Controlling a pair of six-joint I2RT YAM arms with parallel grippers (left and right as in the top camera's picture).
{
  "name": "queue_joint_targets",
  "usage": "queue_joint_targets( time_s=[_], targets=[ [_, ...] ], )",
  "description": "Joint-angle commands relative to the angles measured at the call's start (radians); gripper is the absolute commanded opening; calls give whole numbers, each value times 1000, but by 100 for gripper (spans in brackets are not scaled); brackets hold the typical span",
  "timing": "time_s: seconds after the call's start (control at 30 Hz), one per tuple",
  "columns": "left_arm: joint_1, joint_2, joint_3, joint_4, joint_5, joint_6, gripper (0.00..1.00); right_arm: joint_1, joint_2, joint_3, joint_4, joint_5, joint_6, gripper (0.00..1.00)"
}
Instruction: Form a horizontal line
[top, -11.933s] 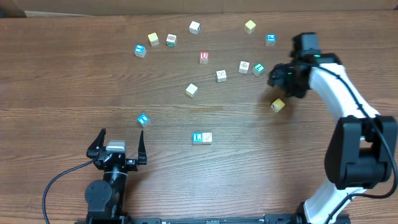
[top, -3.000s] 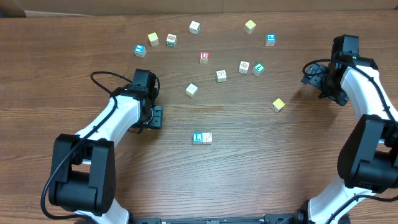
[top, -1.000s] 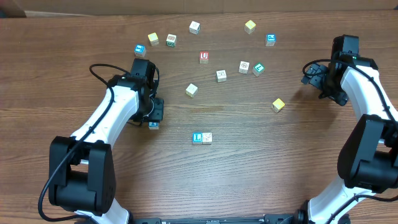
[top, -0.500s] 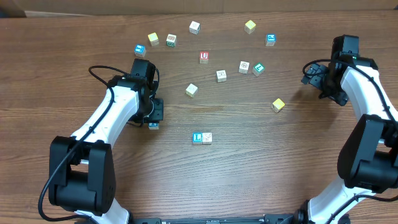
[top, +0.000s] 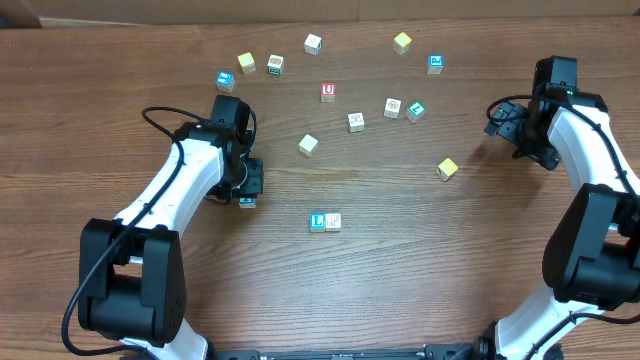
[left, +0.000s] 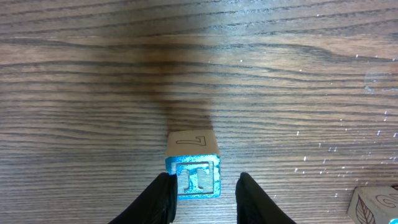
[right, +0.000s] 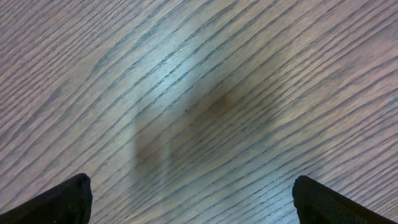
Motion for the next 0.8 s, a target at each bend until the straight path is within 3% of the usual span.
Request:
queue_joint_targets(
  time_s=[0.0, 0.77],
  targets=[
    [-8, 11, -11, 0, 22, -22, 30, -1, -21, 21, 4, 6, -1, 100],
    [-11, 42, -11, -4, -31, -52, 35, -1, -21, 21, 4, 6, -1, 100]
  ],
)
